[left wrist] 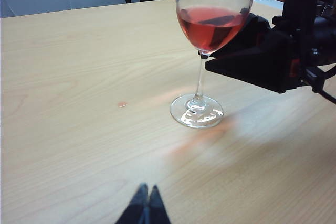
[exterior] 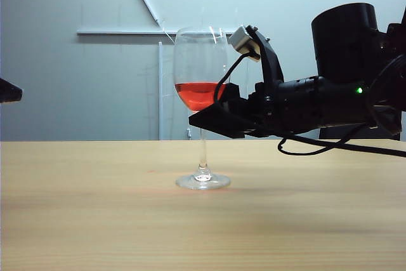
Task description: Gently pick up the goblet, rotate it counterclockwise for two full turns (viewing from above), and then place it back on the table.
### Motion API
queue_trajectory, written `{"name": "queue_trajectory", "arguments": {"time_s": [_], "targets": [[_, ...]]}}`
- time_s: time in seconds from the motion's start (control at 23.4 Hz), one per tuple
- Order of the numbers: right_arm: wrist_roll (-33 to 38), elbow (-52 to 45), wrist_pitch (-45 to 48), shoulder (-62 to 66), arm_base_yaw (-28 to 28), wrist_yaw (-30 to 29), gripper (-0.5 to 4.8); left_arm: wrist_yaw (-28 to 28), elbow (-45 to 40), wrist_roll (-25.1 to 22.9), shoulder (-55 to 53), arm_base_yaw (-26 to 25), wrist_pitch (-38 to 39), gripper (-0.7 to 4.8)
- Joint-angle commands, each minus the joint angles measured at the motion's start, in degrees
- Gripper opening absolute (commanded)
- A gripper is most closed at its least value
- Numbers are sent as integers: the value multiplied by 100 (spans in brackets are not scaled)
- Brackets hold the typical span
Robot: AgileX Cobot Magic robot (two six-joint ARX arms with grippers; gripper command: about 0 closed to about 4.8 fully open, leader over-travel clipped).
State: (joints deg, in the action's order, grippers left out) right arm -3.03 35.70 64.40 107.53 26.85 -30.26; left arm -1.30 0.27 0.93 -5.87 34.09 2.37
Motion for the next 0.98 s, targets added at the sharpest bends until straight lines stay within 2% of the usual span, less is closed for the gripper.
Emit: {"name": "queue_trajectory", "arguments": {"time_s": [0.04, 0.98], "targets": [[0, 24, 83, -20, 22, -35, 263, 0, 24, -7, -4, 4, -72, -5], [35, 173, 243, 155, 28, -101, 263, 0, 24, -7, -4, 4, -72, -5]]}}
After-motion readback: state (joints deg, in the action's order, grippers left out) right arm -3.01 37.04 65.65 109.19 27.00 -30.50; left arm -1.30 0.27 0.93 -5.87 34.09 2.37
